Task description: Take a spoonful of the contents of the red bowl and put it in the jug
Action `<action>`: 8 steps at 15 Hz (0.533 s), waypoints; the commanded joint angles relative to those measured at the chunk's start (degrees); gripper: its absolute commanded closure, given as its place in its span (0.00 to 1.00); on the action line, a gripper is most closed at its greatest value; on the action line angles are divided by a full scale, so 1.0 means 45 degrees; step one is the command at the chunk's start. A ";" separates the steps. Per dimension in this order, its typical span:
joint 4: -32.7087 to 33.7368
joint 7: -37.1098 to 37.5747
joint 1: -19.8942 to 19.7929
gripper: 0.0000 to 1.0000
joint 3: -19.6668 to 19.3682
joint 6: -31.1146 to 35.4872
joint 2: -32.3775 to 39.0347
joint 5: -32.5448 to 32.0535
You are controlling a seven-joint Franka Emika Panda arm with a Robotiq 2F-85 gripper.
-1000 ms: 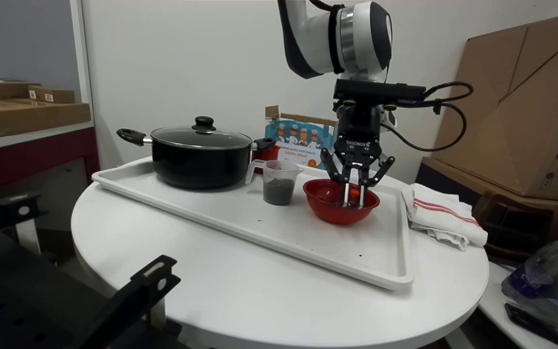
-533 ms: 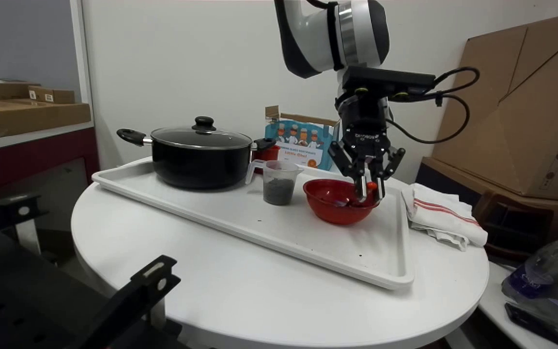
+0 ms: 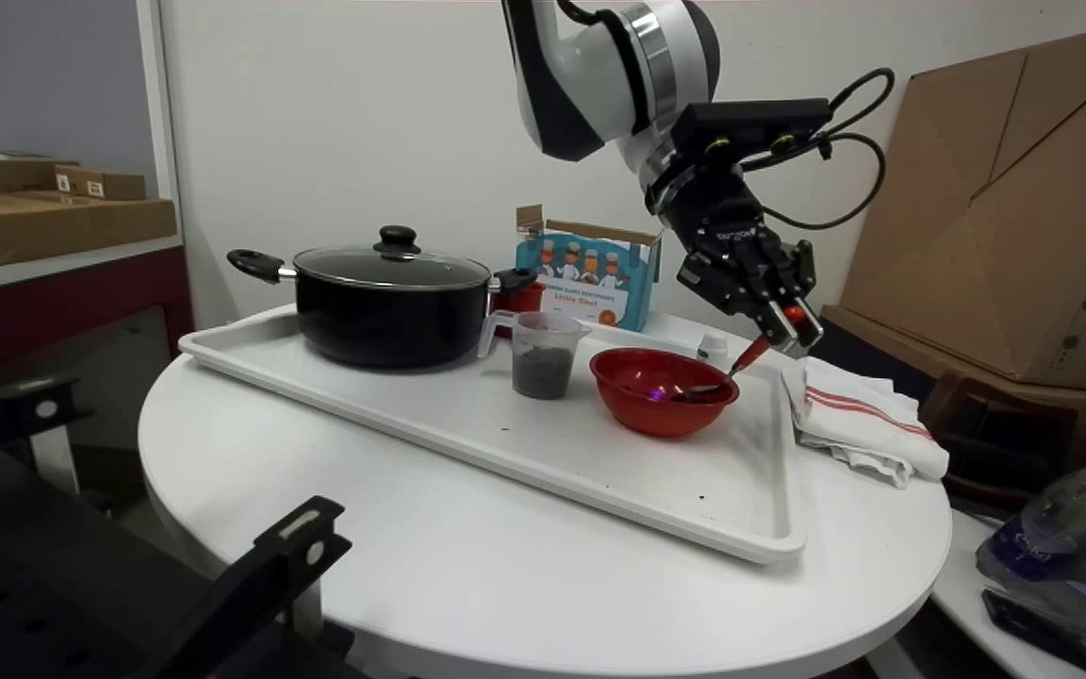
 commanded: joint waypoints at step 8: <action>-0.0596 0.0816 0.1364 0.91 0.0230 -0.0983 -0.0219 -0.4685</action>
